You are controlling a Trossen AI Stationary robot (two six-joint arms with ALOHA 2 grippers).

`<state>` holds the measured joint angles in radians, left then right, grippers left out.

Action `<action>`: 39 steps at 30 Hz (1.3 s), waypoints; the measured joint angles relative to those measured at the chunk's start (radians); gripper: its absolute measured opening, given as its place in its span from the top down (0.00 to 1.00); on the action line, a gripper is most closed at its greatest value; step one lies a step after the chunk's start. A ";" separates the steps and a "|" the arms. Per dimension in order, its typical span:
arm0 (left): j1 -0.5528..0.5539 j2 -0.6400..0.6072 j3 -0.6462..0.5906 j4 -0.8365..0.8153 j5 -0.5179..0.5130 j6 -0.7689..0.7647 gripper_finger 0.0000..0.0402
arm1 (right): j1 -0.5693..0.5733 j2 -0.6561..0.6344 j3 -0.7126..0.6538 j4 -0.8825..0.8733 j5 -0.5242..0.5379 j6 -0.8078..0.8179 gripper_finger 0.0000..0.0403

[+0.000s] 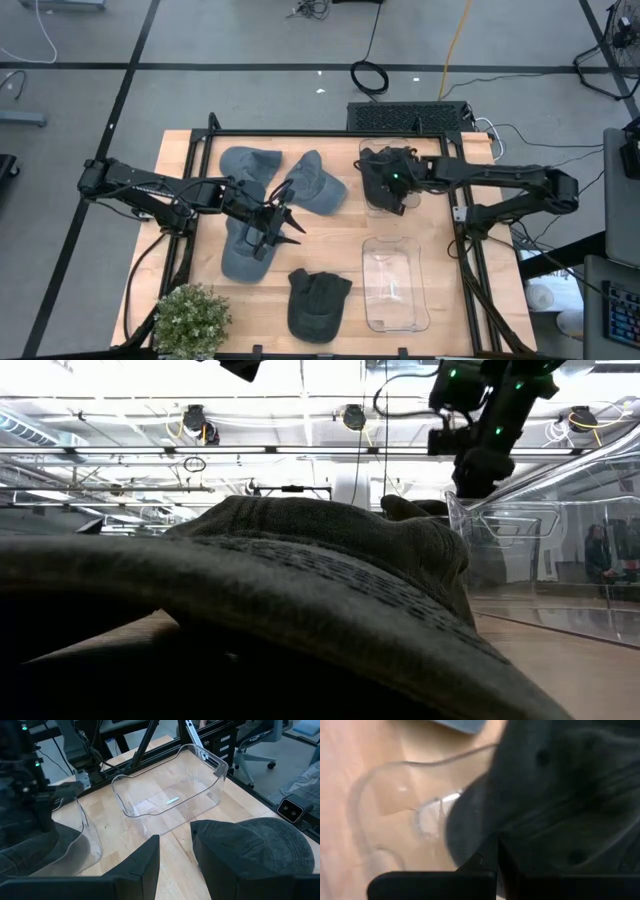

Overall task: Pick & Place hat
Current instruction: Put the top black cap into the top transparent bin

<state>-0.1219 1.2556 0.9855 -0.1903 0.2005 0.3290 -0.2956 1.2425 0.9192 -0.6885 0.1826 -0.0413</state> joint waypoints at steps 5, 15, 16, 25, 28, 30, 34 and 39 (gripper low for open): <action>0.000 0.000 0.000 -0.010 0.000 0.002 0.65 | -0.055 0.054 0.000 0.073 0.146 -0.037 1.00; 0.000 0.001 0.000 -0.022 0.000 0.002 0.65 | -0.128 0.210 0.004 0.142 0.022 -0.019 1.00; -0.001 0.001 0.000 -0.023 0.000 0.003 0.65 | -0.131 0.224 0.004 0.144 0.022 -0.012 1.00; -0.001 0.001 0.000 -0.023 0.000 0.003 0.65 | -0.131 0.262 0.003 0.149 -0.065 0.059 1.00; -0.001 0.001 0.000 -0.024 0.000 0.003 0.65 | -0.131 0.263 0.002 0.135 -0.116 0.074 1.00; -0.001 0.001 0.000 -0.024 0.000 0.004 0.65 | -0.130 0.263 -0.010 0.146 -0.142 0.075 1.00; -0.001 0.001 0.000 -0.024 0.000 0.004 0.65 | -0.137 0.263 -0.047 0.159 -0.170 0.107 1.00; -0.001 0.001 0.000 -0.024 0.000 0.001 0.65 | -0.143 0.248 -0.082 0.180 -0.145 0.123 1.00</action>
<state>-0.1230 1.2568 0.9855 -0.2142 0.2008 0.3298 -0.4381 1.4905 0.8373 -0.5089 0.0374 0.0821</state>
